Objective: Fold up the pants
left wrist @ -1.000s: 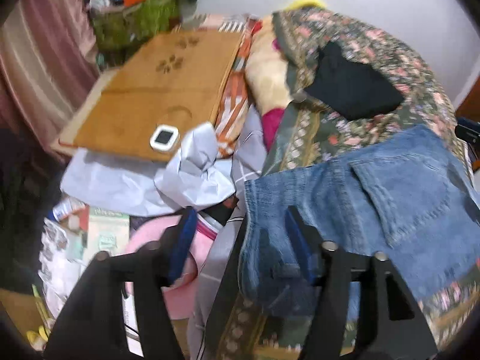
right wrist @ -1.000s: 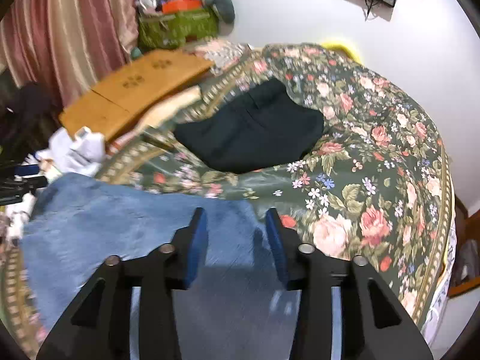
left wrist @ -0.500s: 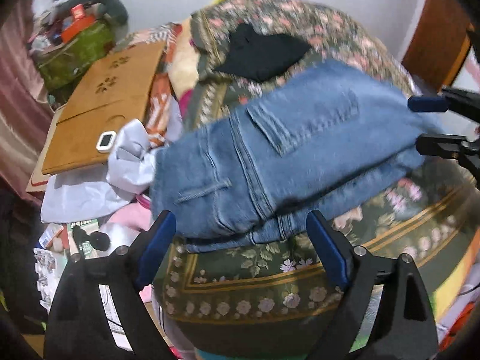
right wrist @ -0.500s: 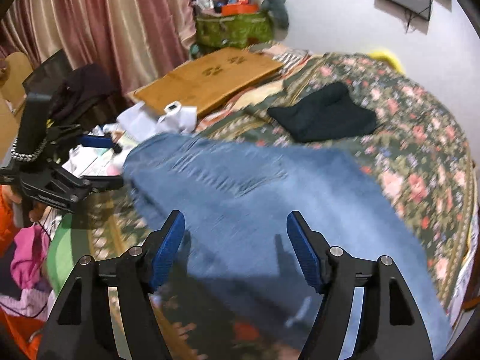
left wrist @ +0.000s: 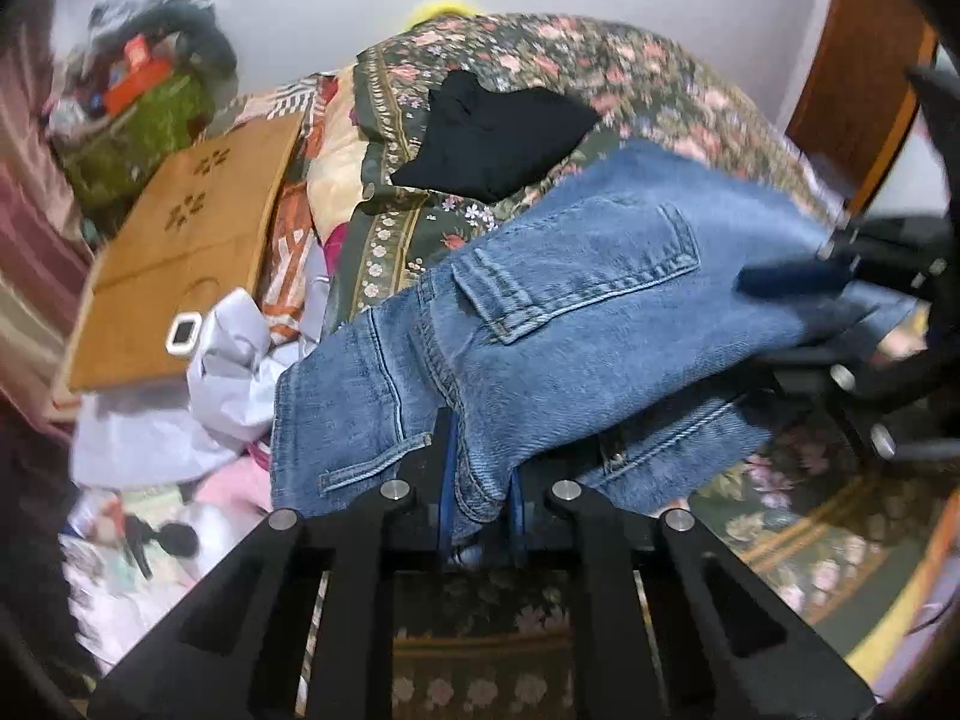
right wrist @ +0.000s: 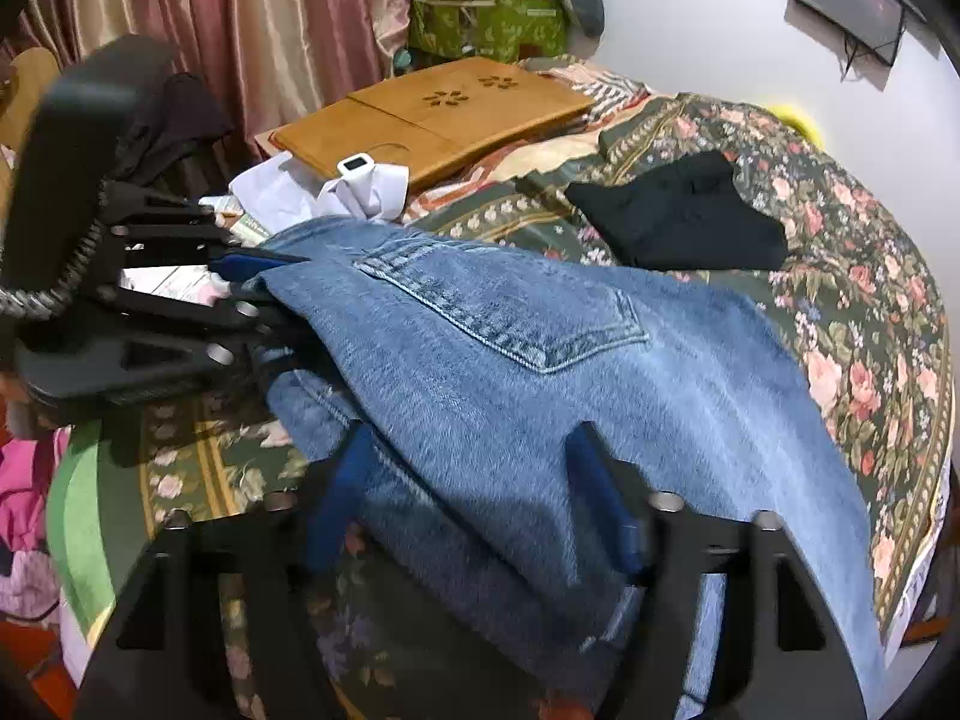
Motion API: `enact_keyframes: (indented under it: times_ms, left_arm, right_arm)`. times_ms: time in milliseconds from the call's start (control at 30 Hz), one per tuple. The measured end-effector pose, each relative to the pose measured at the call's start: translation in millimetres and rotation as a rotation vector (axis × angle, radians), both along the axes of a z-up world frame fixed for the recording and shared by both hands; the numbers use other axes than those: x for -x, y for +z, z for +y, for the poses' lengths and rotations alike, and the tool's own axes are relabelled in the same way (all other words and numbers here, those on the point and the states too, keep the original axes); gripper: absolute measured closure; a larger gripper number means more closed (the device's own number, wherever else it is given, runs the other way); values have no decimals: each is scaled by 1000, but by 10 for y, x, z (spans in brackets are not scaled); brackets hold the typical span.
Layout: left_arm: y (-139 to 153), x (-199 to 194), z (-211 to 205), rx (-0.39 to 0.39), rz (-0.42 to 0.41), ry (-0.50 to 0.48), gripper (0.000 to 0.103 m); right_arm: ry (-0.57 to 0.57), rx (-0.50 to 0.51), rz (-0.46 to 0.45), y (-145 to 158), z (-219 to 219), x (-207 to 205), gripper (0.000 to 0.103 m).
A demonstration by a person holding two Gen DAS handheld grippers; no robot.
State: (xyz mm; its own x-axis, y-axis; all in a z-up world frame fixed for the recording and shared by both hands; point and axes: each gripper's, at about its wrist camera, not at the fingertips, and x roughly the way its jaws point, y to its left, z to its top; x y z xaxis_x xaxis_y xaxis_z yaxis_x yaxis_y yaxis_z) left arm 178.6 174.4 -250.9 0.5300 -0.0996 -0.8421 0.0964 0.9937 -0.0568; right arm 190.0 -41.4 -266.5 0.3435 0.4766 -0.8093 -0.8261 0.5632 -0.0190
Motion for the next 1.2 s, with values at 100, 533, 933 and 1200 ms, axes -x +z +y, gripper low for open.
enact_keyframes:
  times_ms: [100,533,933,1200]
  left_arm:
    - [-56,74,-10,17,15,-11,89]
    - [-266,297,-31,46,56,-7,88]
    - [478,138,350,33,-99,123,26]
    - [-3,-651,134,62,55,111,26]
  right_arm:
    - [5,-37,33,44,-6,36,86]
    - [-109,-146,74,408,-279,-97,42]
    - [-309,-60,154,-114,-830,-571,42]
    - [-431,-124,214,-120,-1673,-353,38]
